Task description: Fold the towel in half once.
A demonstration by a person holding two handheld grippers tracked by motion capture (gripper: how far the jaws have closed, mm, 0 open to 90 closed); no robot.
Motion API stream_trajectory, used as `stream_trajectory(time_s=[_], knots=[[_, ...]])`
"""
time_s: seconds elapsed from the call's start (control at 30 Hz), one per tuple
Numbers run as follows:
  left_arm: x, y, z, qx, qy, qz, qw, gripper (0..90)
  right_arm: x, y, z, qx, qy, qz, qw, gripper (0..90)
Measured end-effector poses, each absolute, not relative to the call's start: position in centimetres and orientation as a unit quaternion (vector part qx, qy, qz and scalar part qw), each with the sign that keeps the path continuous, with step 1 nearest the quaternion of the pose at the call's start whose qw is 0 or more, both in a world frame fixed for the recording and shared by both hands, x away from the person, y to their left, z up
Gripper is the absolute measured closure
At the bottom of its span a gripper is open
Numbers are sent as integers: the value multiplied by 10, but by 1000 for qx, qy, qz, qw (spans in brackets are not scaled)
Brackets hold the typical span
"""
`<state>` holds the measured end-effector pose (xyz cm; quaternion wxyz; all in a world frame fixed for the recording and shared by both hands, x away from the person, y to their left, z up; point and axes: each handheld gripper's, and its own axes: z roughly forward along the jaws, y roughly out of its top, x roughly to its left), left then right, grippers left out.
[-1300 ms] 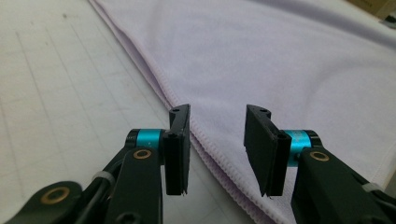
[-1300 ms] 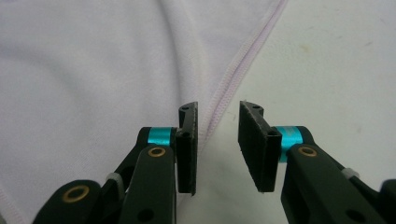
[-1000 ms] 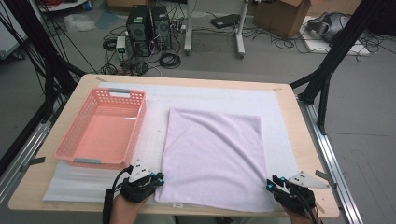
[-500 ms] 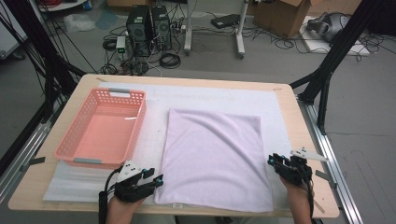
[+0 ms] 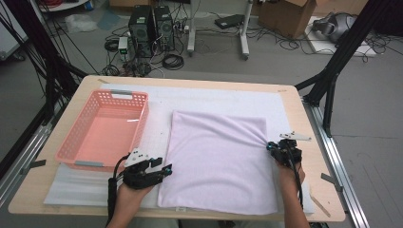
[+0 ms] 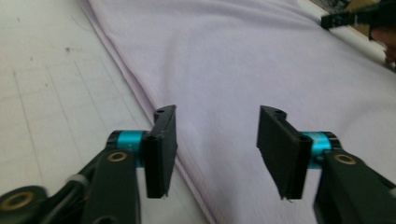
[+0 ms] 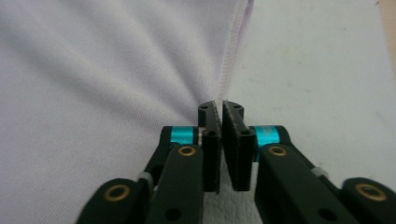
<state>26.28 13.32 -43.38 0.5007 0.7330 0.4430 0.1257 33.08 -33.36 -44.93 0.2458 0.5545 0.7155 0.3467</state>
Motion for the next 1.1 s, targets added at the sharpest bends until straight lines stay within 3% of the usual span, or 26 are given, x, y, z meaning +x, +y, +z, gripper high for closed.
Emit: stream_trajectory(time_s=[0.03,0.13,0.6,0.77,0.87,0.97,1.1], knots=[[269,131,-433,732,444,128,500,450,330,-334,-448,550,716,351,250,694],[290,124,-432,738,447,119,492,430,330,-340,-442,543,703,384,250,642],[368,108,-436,736,462,138,475,410,380,-341,-440,522,731,362,250,589],[384,105,-440,732,481,153,458,405,414,-337,-441,537,738,350,214,520],[392,107,-448,720,503,166,449,407,425,-332,-445,542,739,345,202,585],[393,108,-452,725,507,158,438,414,427,-332,-446,534,740,351,208,848],[392,106,-452,731,503,153,435,425,430,-319,-445,521,749,303,276,860]])
